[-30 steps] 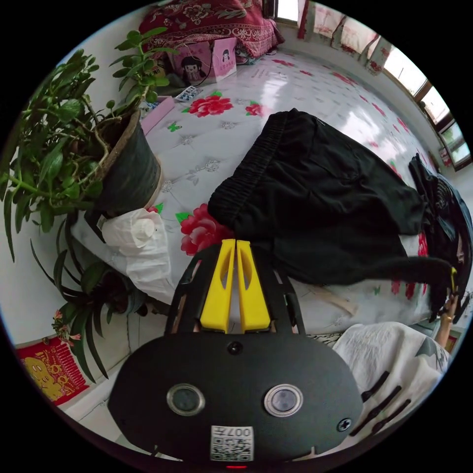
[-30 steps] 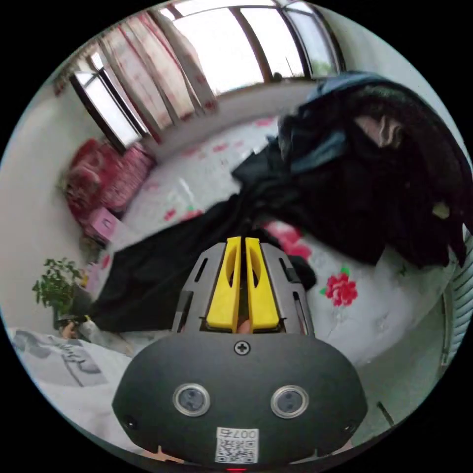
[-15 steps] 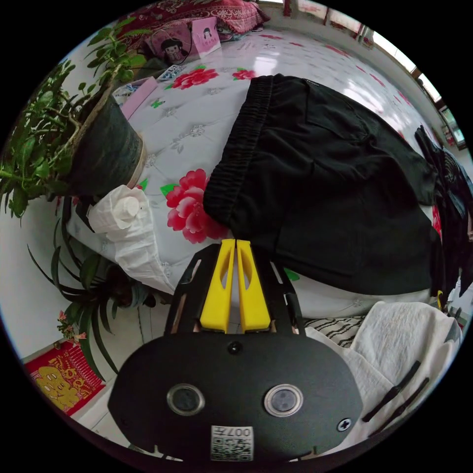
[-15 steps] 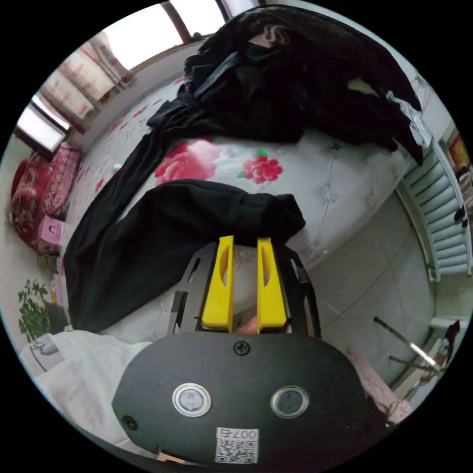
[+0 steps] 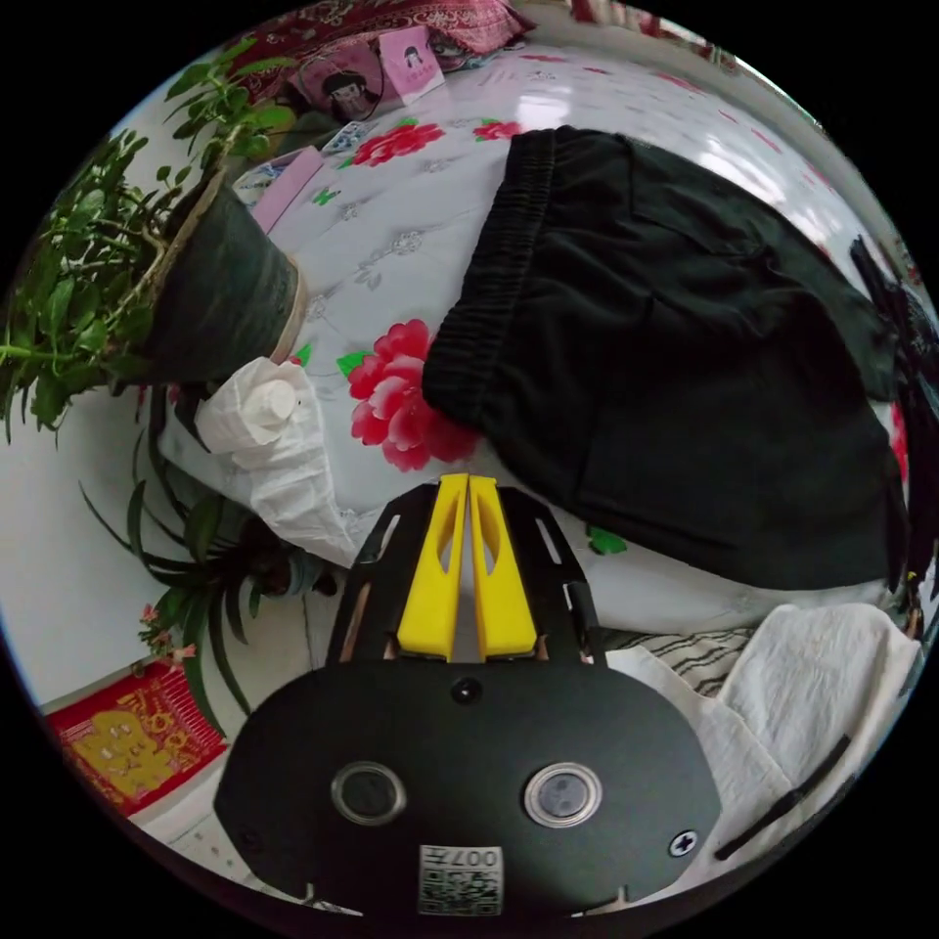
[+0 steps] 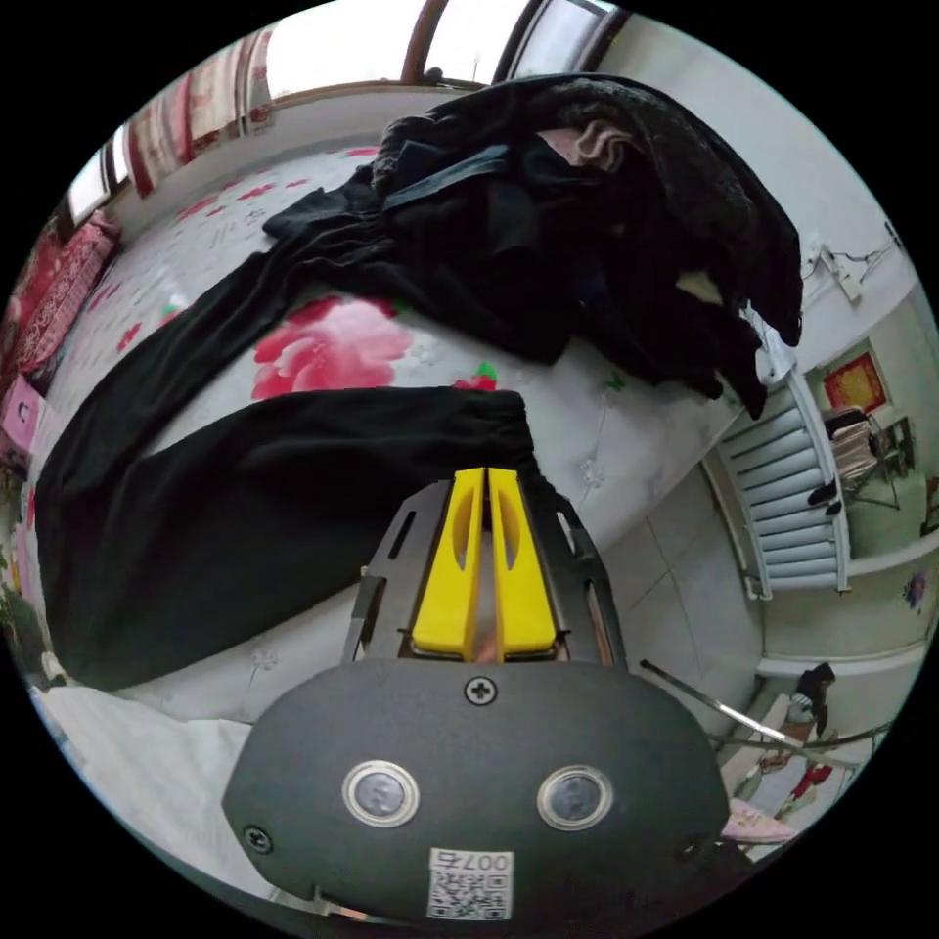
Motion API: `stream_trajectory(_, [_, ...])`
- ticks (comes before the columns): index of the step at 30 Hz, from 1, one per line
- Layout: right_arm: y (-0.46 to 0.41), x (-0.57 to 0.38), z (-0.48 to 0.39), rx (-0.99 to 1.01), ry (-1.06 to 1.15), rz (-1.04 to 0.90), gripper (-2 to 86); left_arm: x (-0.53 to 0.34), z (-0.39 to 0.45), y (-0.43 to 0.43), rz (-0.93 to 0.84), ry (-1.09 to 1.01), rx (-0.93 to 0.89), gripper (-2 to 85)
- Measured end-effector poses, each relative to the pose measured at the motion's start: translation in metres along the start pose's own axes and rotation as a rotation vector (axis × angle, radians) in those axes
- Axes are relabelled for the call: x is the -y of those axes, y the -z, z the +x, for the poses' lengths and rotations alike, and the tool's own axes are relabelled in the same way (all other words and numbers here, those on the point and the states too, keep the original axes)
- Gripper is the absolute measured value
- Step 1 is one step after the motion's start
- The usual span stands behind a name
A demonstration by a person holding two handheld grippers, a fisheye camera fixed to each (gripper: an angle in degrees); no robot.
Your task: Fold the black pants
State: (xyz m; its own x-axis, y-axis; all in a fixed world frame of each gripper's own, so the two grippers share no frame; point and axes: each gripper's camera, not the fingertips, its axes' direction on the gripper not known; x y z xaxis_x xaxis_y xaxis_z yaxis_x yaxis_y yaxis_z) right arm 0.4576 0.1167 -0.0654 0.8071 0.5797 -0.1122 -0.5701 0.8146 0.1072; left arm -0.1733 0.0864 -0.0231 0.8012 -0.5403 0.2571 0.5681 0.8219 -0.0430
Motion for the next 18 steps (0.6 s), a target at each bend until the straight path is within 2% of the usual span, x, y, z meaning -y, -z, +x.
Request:
stream_trajectory(2, [0.003, 0.008, -0.004, 0.060, 0.022, 0.015, 0.0, 0.000, 0.002, -0.009, -0.031, -0.010, 0.055, -1.0])
stream_trajectory(7, [-0.019, 0.022, -0.046, 0.203, 0.187, -0.083, -0.1, -0.005, -0.004, -0.005, -0.001, 0.028, -0.027, -1.0])
stream_trajectory(12, [-0.066, 0.036, -0.072, 0.092, 0.234, -0.223, -0.1, -0.006, -0.003, 0.003, 0.014, 0.021, 0.001, -1.0])
stream_trajectory(18, [-0.081, 0.061, -0.074, -0.009, 0.215, -0.256, -0.2, -0.006, -0.003, 0.013, 0.031, 0.027, 0.003, -1.0])
